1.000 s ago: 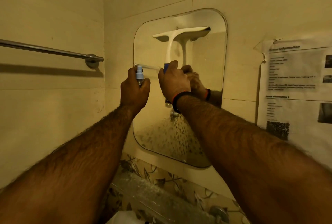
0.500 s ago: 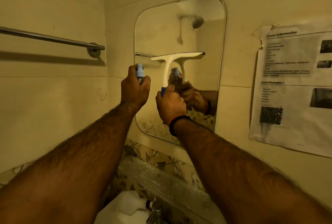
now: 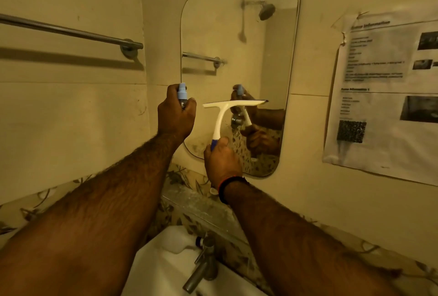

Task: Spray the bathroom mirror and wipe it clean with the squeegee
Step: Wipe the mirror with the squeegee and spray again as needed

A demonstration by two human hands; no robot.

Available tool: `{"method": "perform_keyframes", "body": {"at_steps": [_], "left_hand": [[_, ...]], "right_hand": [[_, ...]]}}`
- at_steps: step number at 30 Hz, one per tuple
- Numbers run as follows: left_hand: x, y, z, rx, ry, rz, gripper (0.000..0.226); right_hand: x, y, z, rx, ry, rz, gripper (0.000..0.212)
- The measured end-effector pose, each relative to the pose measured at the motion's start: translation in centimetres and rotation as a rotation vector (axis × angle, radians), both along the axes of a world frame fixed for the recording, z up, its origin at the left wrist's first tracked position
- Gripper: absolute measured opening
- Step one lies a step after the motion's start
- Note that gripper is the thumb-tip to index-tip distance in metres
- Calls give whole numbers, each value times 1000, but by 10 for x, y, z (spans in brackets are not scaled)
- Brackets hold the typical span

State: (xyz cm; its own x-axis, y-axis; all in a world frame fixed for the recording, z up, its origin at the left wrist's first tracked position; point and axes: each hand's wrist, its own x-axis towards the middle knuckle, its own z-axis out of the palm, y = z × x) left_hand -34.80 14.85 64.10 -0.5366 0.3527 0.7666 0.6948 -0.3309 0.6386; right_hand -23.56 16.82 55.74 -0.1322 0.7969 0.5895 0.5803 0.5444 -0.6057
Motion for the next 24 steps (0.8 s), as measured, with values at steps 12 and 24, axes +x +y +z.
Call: {"method": "perform_keyframes", "body": {"at_steps": [12, 24], "left_hand": [[10, -21, -27, -70, -25, 9, 43], [21, -29, -50, -126, -41, 21, 43]], "right_hand": [[11, -20, -57, -165, -156, -10, 31], [23, -33, -96, -255, -156, -12, 31]]}}
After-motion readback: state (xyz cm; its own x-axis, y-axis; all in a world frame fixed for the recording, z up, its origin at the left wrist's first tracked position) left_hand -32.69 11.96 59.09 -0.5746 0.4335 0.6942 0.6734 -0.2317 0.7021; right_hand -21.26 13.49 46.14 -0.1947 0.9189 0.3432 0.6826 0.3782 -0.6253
